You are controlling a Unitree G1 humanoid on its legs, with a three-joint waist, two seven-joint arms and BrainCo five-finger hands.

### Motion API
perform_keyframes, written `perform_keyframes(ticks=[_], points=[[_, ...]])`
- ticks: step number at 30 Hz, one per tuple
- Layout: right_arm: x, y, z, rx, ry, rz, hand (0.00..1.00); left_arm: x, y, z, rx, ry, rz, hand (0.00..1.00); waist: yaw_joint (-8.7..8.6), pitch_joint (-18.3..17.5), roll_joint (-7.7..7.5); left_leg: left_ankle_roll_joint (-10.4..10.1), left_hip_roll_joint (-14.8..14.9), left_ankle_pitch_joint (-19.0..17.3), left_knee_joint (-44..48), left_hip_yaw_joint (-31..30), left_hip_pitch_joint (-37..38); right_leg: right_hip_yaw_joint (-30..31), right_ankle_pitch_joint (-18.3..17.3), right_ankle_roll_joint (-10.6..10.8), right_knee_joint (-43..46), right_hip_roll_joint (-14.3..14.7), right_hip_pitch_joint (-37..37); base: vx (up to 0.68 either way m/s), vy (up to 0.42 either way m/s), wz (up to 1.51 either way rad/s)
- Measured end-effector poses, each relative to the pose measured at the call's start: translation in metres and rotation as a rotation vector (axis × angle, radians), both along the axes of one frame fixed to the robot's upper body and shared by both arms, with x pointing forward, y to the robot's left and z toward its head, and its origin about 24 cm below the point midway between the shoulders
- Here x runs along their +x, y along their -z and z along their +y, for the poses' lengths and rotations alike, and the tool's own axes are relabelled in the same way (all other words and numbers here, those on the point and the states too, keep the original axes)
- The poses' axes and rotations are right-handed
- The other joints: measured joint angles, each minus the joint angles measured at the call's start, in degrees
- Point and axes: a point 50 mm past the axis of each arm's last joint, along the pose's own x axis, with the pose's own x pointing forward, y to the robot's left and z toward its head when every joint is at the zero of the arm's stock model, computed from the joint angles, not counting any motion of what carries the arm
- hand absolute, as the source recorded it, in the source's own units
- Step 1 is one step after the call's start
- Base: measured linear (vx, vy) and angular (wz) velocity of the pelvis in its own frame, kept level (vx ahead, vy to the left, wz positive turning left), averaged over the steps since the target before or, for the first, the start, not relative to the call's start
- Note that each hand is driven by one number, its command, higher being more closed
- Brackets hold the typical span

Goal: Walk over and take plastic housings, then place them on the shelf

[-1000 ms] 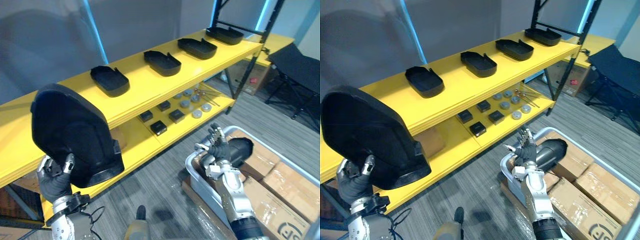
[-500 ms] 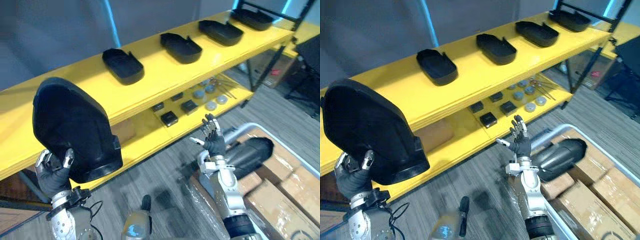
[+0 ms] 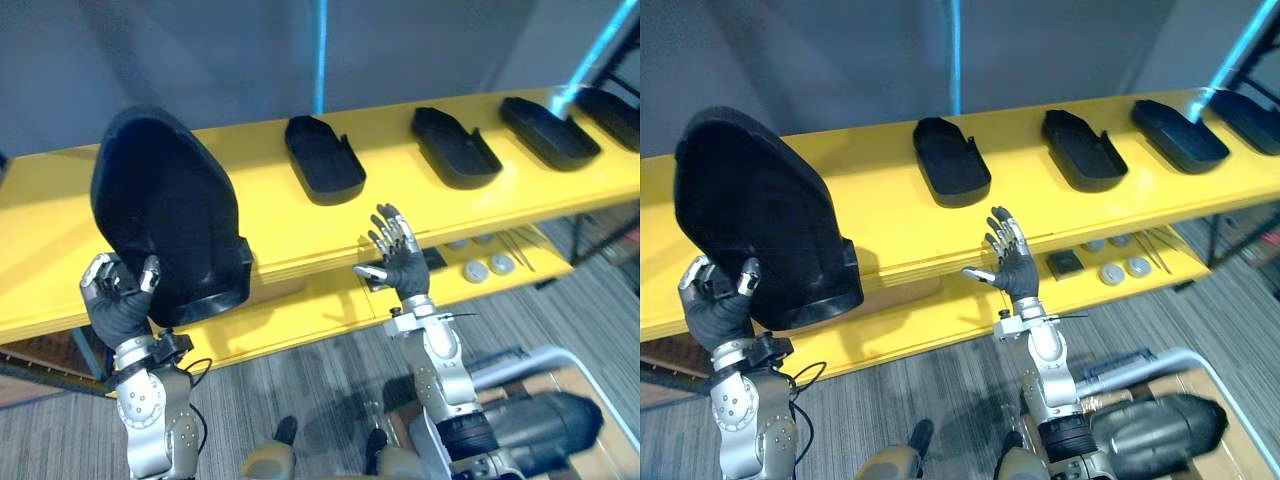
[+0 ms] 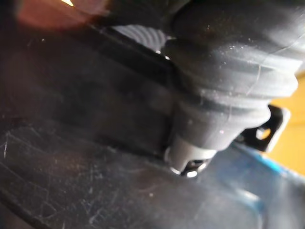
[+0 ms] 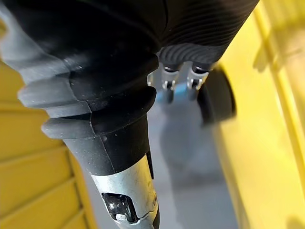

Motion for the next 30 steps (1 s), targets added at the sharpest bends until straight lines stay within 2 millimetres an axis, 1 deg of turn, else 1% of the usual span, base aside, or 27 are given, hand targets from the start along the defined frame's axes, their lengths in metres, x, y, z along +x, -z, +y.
perform_keyframes(ticks=[1,2,3,4,6,8,11,14,17,19,21,22,23,24,26,27,28,30], points=[[0.0,-0.003,-0.005,0.004,0.02,-0.012,0.0,0.002,-0.001,-0.006,-0.002,0.037,-0.014,1.0,-0.8,-0.3,0.41,-0.4,2.4,0.3,1.3,7.6,-0.3,-3.3,0.0,0.0,-1.3,0.5,2.1,0.22,-0.15,1.22],[-0.002,-0.009,-0.008,0.013,0.04,-0.034,0.0,0.005,-0.002,-0.014,-0.006,0.08,-0.027,1.0,-0.84,-0.6,0.71,-1.6,4.1,1.3,1.0,13.3,-0.4,-5.4,0.0,0.0,-1.8,0.8,3.0,0.21,-0.127,1.04],[-0.003,-0.012,-0.009,0.017,0.045,-0.047,0.0,0.007,-0.003,-0.018,-0.008,0.102,-0.034,1.0,-0.84,-0.9,0.79,-2.3,4.5,2.0,0.7,14.8,-0.2,-5.9,0.0,0.0,-1.8,0.8,3.0,0.19,-0.023,0.63],[-0.003,-0.018,-0.012,0.025,0.058,-0.069,0.0,0.01,-0.005,-0.023,-0.001,0.141,-0.05,1.0,-0.54,-1.0,0.74,-3.1,4.2,2.6,-0.5,14.6,-0.1,-6.6,0.0,0.0,-1.8,0.7,2.9,0.22,0.012,0.35],[-0.003,-0.019,-0.014,0.037,0.069,-0.073,0.0,0.014,-0.01,-0.025,0.005,0.16,-0.074,1.0,-0.46,-1.2,-0.08,-2.8,3.5,3.0,-1.6,14.5,0.1,-6.7,0.0,0.0,-2.0,-0.1,2.8,0.17,0.034,0.18],[-0.005,-0.014,-0.016,0.073,0.099,-0.054,0.0,0.018,-0.013,-0.024,0.005,0.162,-0.078,1.0,-0.7,-1.6,-0.95,-2.7,2.3,3.0,-2.3,14.7,1.2,-6.8,0.0,0.1,-2.6,-1.0,3.9,0.12,0.034,0.04],[-0.01,-0.007,-0.021,0.091,0.135,-0.021,0.0,0.018,-0.012,-0.022,0.009,0.168,-0.061,1.0,-1.09,-1.9,-1.27,-2.7,2.0,3.0,-3.8,14.7,3.5,-6.9,0.0,0.1,-2.9,-1.2,6.0,0.07,0.006,0.07],[-0.013,-0.002,-0.022,0.102,0.155,0.002,0.0,0.018,-0.01,-0.022,0.009,0.168,-0.053,1.0,-1.1,-2.0,-1.32,-2.7,2.3,3.0,-4.3,14.7,3.9,-6.8,-0.1,0.1,-3.6,-0.7,6.3,-0.01,-0.016,-0.02],[-0.019,0.007,-0.024,0.098,0.167,0.036,0.0,0.014,-0.005,-0.022,-0.021,0.18,-0.038,1.0,-1.4,-2.1,-1.05,-2.6,2.1,3.5,-5.1,14.8,4.5,-6.8,-0.2,0.2,-4.5,-0.6,6.8,-0.04,-0.031,-0.05],[-0.023,0.013,-0.025,0.096,0.172,0.057,0.0,0.011,-0.001,-0.022,-0.036,0.178,-0.017,1.0,-1.42,-2.1,-1.05,-2.6,1.5,3.5,-4.9,14.8,4.8,-6.6,-1.3,1.0,-4.5,-0.8,7.3,-0.07,-0.023,-0.04],[-0.026,0.016,-0.026,0.094,0.178,0.07,0.0,0.009,0.003,-0.022,-0.041,0.177,-0.004,1.0,-1.43,-2.1,-1.05,-1.8,1.4,2.7,-2.0,14.6,3.6,-6.5,-1.6,1.2,-4.4,-1.0,7.6,-0.07,-0.021,0.06],[-0.026,0.017,-0.027,0.091,0.178,0.072,0.0,0.007,0.005,-0.021,-0.044,0.175,0.005,1.0,-1.29,-1.9,-1.06,-0.9,1.4,1.8,1.6,13.9,1.9,-6.5,-1.6,1.2,-4.3,-1.2,7.6,-0.11,-0.011,0.07],[-0.026,0.017,-0.027,0.088,0.177,0.071,0.0,0.006,0.007,-0.02,-0.063,0.175,0.008,1.0,-1.22,-1.8,-0.99,-0.8,1.7,1.8,3.3,13.1,1.3,-6.3,-1.6,1.1,-4.2,-1.3,7.9,-0.12,-0.011,0.0],[-0.026,0.017,-0.028,0.085,0.177,0.068,0.0,0.005,0.007,-0.019,-0.071,0.173,0.008,1.0,-1.18,-1.9,-0.86,-0.8,1.9,1.8,3.2,13.2,1.6,-6.0,-1.7,1.0,-4.1,-1.2,7.9,-0.11,-0.02,-0.1],[-0.026,0.016,-0.028,0.081,0.176,0.056,0.0,0.002,0.009,-0.018,-0.076,0.164,0.005,1.0,-1.28,-1.8,-0.46,-0.8,3.0,1.8,2.9,13.3,2.1,-4.9,-2.6,0.2,-3.3,-0.8,7.4,-0.14,-0.02,-0.16],[-0.026,0.016,-0.028,0.08,0.177,0.054,0.0,0.002,0.009,-0.018,-0.074,0.167,0.004,1.0,-1.4,-1.7,-0.38,-0.5,3.1,1.6,2.9,13.3,2.0,-4.6,-2.7,0.2,-2.9,-0.8,7.2,-0.15,0.003,-0.2],[-0.026,0.015,-0.029,0.076,0.177,0.053,0.0,0.003,0.008,-0.019,-0.071,0.171,0.002,1.0,-1.56,-1.8,-0.23,0.2,3.2,0.9,2.9,13.5,2.1,-3.8,-3.1,0.6,-2.1,-0.8,6.4,-0.13,0.028,-0.28],[-0.026,0.015,-0.031,0.068,0.179,0.05,0.0,0.002,0.008,-0.018,-0.065,0.17,-0.004,1.0,-2.2,-2.1,0.0,-0.5,3.0,0.2,2.7,14.6,2.1,-2.4,-3.2,1.0,-0.8,-1.2,4.8,-0.09,0.069,-0.32]])
